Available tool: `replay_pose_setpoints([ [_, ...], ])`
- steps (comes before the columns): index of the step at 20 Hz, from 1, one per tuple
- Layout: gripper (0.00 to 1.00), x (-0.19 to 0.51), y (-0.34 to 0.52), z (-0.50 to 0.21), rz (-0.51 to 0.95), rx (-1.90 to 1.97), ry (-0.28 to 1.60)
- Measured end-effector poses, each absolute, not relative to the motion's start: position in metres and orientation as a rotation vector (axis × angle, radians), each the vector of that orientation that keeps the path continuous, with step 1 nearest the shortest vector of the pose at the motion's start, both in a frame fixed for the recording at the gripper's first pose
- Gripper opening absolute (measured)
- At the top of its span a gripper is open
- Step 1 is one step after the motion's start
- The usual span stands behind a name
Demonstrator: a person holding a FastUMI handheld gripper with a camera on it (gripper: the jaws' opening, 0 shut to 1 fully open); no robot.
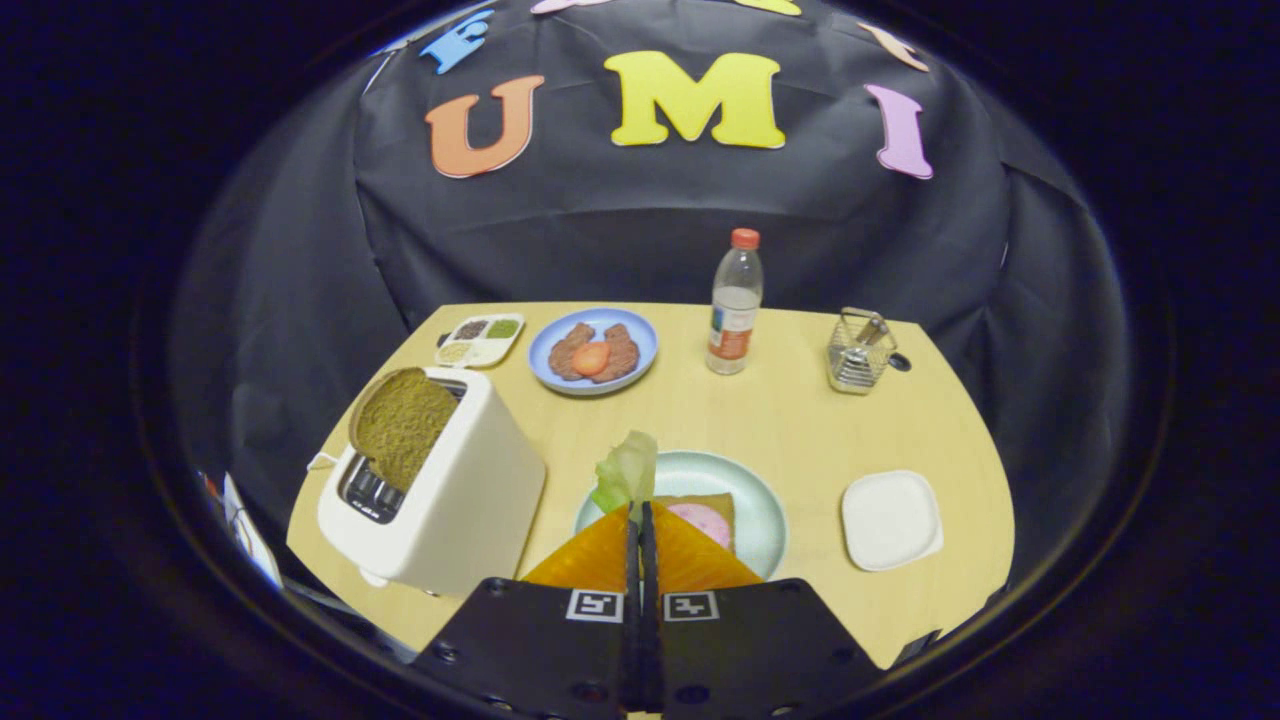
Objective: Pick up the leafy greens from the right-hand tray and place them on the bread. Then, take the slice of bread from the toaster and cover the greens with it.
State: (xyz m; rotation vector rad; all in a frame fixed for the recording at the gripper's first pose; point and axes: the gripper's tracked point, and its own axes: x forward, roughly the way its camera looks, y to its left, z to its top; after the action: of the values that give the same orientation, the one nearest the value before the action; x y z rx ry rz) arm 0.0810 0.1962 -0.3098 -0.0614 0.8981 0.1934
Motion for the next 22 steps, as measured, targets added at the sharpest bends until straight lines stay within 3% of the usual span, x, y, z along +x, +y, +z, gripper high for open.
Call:
replay_pose_setpoints([
  [7, 0.00, 0.099, 0.193, -0.378, 0.163, 0.019, 1.055],
  [22, 0.03, 0.136, 0.121, -0.421, 0.070, -0.144, 1.031],
])
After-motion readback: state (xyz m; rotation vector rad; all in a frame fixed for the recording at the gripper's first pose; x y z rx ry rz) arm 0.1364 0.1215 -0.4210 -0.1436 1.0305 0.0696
